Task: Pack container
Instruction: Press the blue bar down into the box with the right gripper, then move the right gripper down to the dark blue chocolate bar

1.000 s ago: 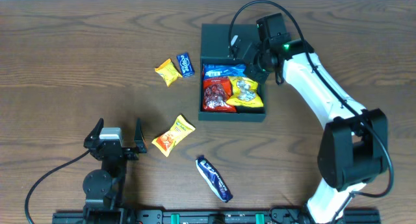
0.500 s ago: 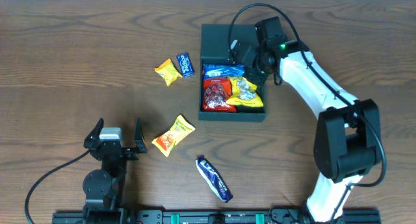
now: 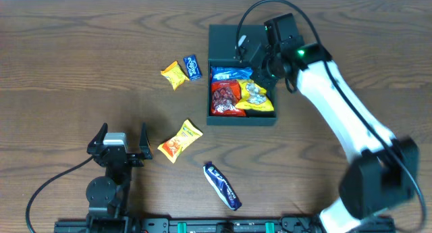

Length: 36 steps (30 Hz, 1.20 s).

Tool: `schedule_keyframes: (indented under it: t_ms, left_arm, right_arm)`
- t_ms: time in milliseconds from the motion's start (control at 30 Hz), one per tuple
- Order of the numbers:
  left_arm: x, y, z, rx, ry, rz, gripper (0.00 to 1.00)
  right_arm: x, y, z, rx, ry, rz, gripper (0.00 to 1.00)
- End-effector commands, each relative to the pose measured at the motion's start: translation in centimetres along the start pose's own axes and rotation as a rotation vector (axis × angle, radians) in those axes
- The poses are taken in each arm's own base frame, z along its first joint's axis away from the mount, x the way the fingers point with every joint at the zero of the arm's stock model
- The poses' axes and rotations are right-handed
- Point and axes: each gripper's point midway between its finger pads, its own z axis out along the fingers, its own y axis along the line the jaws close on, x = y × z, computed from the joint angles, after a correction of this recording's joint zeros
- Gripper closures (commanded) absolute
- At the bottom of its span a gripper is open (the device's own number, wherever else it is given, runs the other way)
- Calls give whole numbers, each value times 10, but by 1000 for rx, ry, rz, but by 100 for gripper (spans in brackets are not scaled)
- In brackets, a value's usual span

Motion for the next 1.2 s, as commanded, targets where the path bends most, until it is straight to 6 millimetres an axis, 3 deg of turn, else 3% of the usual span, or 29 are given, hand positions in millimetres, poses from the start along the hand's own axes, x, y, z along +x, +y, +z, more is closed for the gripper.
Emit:
schedule_keyframes:
  t_ms: [0,167,200,233,333,367,400,467,633,700,767,800,900,1067,1167]
  left_arm:
    - [19,3,0,-15,63,-9,5]
    - [19,3,0,-15,63,-9,5]
    - [19,3,0,-15,63,-9,5]
    - [19,3,0,-15,63,-9,5]
    - [19,3,0,-15,63,-9,5]
    - [19,3,0,-15,63,-9,5]
    - [19,3,0,-15,63,-9,5]
    - [19,3,0,-15,63,-9,5]
    - [19,3,0,-15,63,-9,5]
    - [19,3,0,-15,63,-9,5]
    - [19,3,0,-15,63,-9,5]
    - [19,3,0,-15,63,-9,5]
    - [19,3,0,-15,63,-9,5]
    - [19,3,0,-15,63,-9,5]
    - [19,3,0,-15,63,-9,5]
  right_arm:
    - [-16,15,-35,15,-58,146,97]
    - [-8,20,-56,105,-12,431,97]
    - [-4,20,-59,133,5,483,93]
    - [0,21,-62,151,20,508,75]
    - [5,31,-75,166,38,490,53]
    - [6,38,-81,159,36,478,38]
    - [7,42,-85,156,34,471,33]
    - [12,52,-93,148,28,456,1]
    - [49,82,-99,100,18,449,2]
    - [66,103,-95,33,13,449,4]
    - [81,122,-87,-27,20,441,20]
    - [88,134,-79,-58,28,419,20]
    - [95,164,-54,-108,35,341,25]
    - [88,212,-15,-185,16,144,23]
    - [89,229,2,-219,54,106,27]
